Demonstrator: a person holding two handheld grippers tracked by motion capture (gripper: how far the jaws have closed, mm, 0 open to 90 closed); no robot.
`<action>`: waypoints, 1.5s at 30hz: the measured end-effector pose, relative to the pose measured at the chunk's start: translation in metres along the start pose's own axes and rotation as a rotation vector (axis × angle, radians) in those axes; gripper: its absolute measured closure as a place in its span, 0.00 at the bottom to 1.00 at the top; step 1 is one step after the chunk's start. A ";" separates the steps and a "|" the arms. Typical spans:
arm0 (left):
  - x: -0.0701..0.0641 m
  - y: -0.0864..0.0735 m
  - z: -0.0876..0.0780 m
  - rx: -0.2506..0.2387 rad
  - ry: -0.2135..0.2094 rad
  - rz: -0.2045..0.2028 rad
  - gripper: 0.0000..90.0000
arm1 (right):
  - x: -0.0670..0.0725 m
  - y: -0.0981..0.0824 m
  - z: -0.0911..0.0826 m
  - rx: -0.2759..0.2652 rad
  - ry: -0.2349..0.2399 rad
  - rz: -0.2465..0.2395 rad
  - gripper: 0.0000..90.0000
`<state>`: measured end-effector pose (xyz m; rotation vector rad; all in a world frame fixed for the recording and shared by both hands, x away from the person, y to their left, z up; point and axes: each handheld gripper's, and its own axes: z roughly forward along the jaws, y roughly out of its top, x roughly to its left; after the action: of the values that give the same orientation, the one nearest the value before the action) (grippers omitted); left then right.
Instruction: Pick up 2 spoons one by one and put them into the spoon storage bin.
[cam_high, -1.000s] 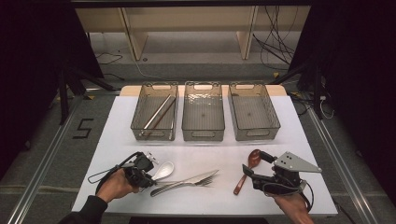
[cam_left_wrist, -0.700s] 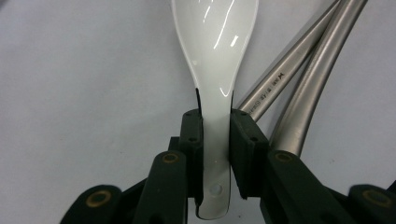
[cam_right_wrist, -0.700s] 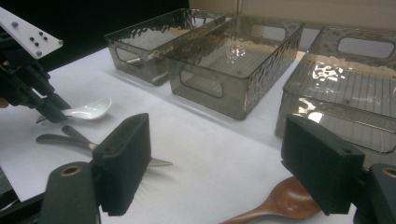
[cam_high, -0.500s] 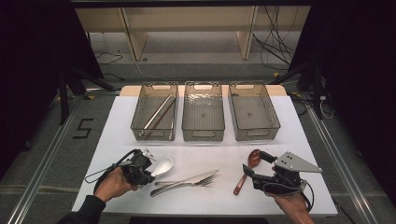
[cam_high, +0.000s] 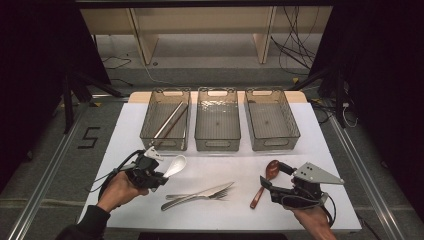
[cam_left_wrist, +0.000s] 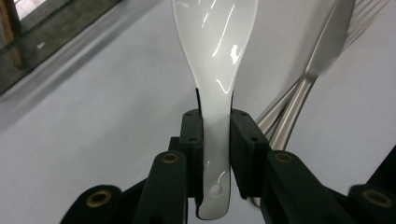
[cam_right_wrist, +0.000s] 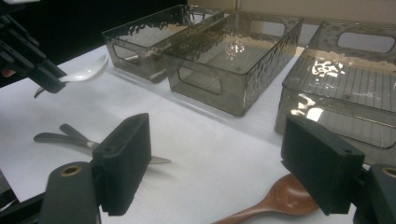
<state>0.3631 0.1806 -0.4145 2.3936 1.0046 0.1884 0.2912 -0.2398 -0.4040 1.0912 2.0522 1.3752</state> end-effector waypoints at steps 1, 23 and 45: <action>0.000 0.002 -0.001 -0.007 0.000 0.002 0.84 | 0.000 0.000 0.000 0.001 -0.001 0.000 0.28; 0.002 0.075 0.003 -0.103 -0.004 0.017 0.84 | 0.000 -0.001 0.001 0.007 0.009 0.008 0.28; 0.026 0.134 0.027 -0.147 0.024 -0.037 0.84 | 0.000 0.000 0.001 0.001 0.015 0.008 0.28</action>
<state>0.4741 0.1097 -0.3687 2.2437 1.0095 0.2692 0.2921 -0.2395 -0.4043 1.0940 2.0609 1.3910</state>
